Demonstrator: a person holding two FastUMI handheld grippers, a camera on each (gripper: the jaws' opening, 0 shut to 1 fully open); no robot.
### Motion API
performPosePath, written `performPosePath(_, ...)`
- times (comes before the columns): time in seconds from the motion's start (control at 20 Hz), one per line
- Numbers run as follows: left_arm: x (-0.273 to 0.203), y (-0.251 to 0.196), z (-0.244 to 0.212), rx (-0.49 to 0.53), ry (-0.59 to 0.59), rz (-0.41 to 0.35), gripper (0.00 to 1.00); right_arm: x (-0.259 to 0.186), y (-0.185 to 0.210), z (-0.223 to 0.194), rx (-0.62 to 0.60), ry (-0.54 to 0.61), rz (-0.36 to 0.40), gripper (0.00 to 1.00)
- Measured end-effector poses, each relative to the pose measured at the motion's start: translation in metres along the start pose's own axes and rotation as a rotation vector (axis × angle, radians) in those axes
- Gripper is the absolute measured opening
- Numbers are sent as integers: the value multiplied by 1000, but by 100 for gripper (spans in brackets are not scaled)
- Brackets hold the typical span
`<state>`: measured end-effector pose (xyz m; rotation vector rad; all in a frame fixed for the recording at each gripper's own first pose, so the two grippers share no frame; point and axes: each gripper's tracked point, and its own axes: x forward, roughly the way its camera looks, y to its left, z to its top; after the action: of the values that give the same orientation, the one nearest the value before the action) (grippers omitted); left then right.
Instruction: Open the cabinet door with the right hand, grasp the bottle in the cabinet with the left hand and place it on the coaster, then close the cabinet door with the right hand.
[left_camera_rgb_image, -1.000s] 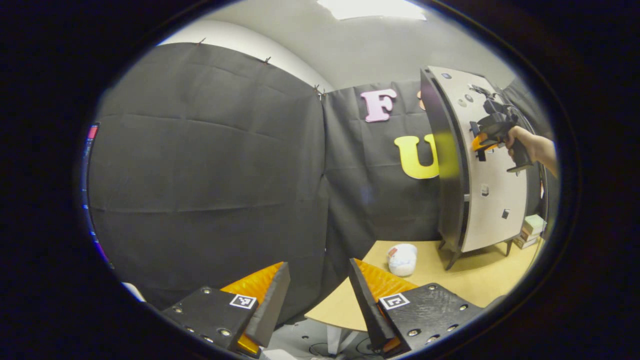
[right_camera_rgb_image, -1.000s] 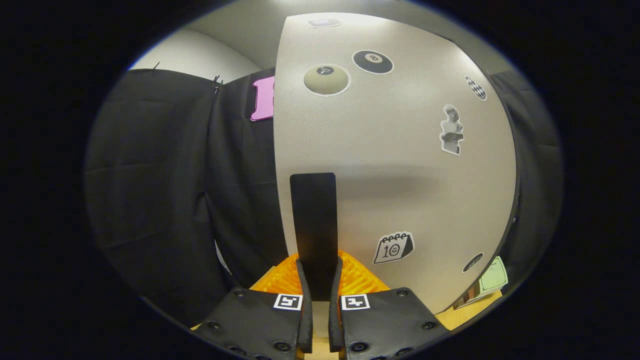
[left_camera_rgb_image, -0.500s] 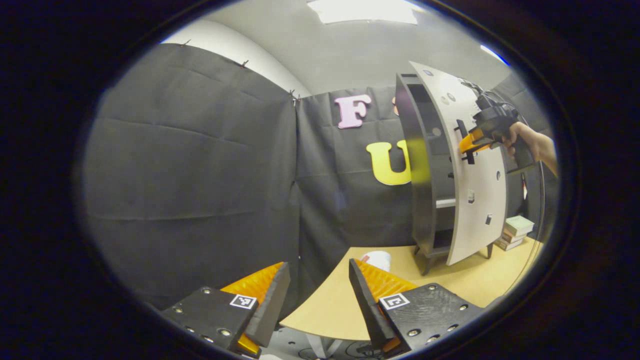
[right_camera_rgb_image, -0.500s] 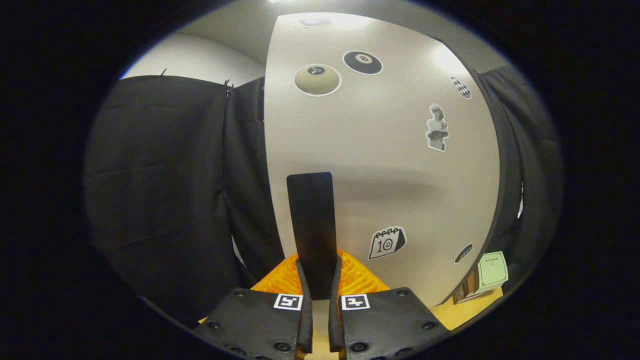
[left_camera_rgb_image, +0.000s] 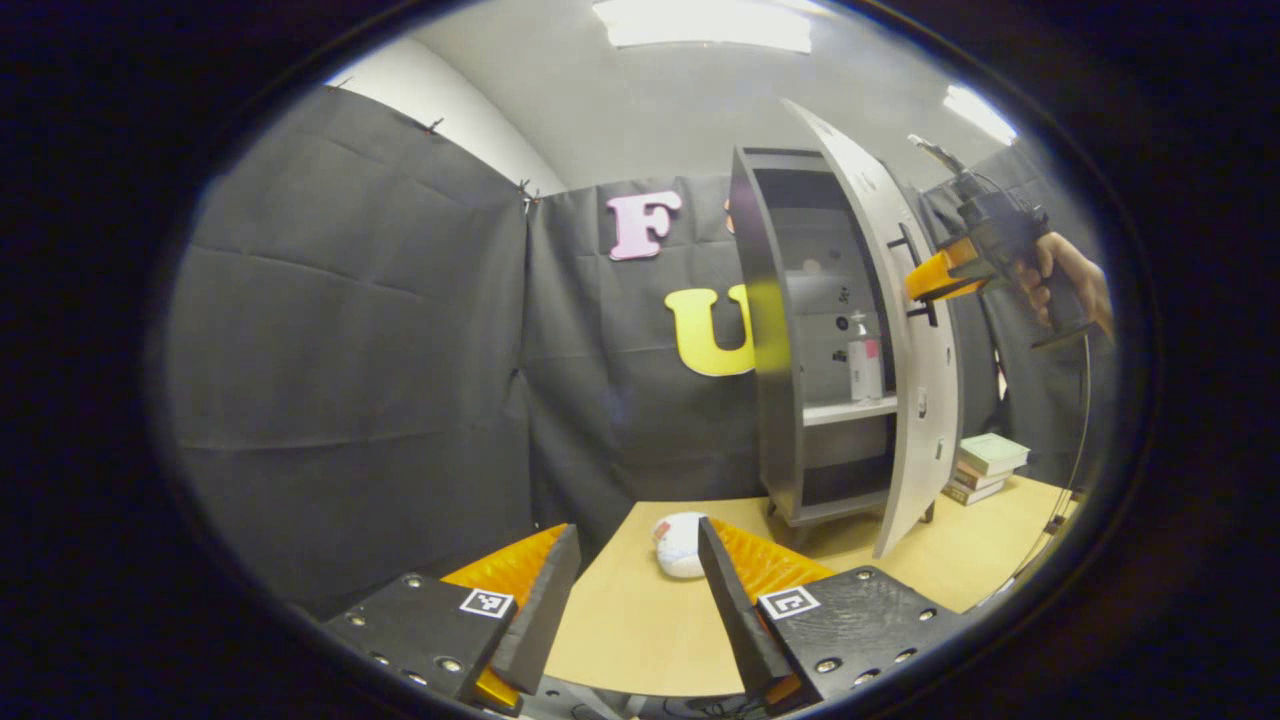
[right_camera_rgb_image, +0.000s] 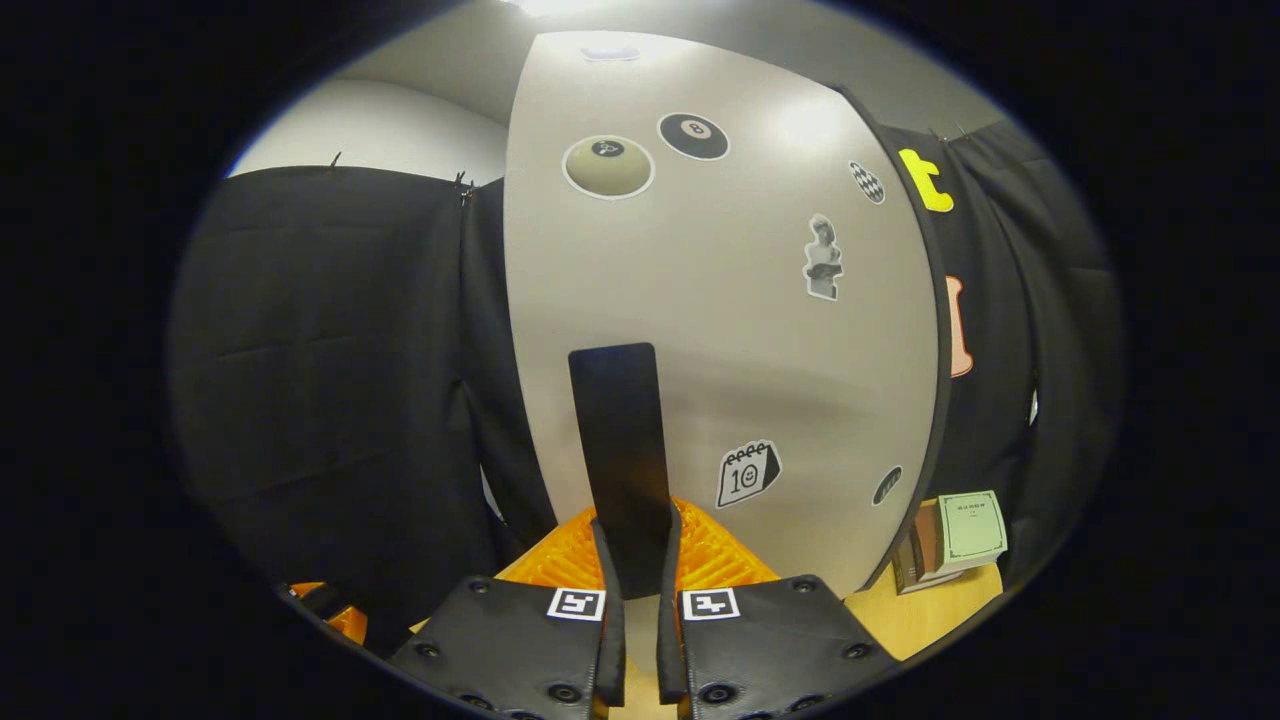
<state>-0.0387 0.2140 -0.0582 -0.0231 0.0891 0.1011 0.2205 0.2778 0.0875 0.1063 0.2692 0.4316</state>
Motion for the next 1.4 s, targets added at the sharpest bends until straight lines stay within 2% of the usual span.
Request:
performPosePath(0.45,-1,-131,33,19,-19,-175,72,-29,-30,-2,20,-25,45,14)
performPosePath(0.55,-4,-157,40,28,-23,-197,76,-36,-38,-2,26,-29,49,14)
performPosePath(0.6,-6,-170,43,28,-26,-211,72,-40,-42,-1,28,-30,48,14)
performPosePath(0.65,-8,-184,43,27,-28,-226,72,-43,-46,-1,28,-29,44,14)
performPosePath(0.75,-7,-210,46,27,-30,-253,72,-53,-54,-3,20,-39,28,11)
performPosePath(0.8,-7,-223,48,27,-31,-267,72,-60,-57,-3,19,-41,22,14)
performPosePath(1.0,-6,-272,55,19,-42,-312,72,-81,-78,-5,17,-50,-20,13)
performPosePath(1.1,-8,-292,58,20,-51,-331,72,-97,-99,0,17,-59,-54,10)
performPosePath(1.2,-7,-312,59,22,-53,-350,72,-107,-128,2,22,-70,-88,13)
performPosePath(1.4,-8,-350,59,36,-48,-383,72,-109,-172,3,18,-95,-148,11)
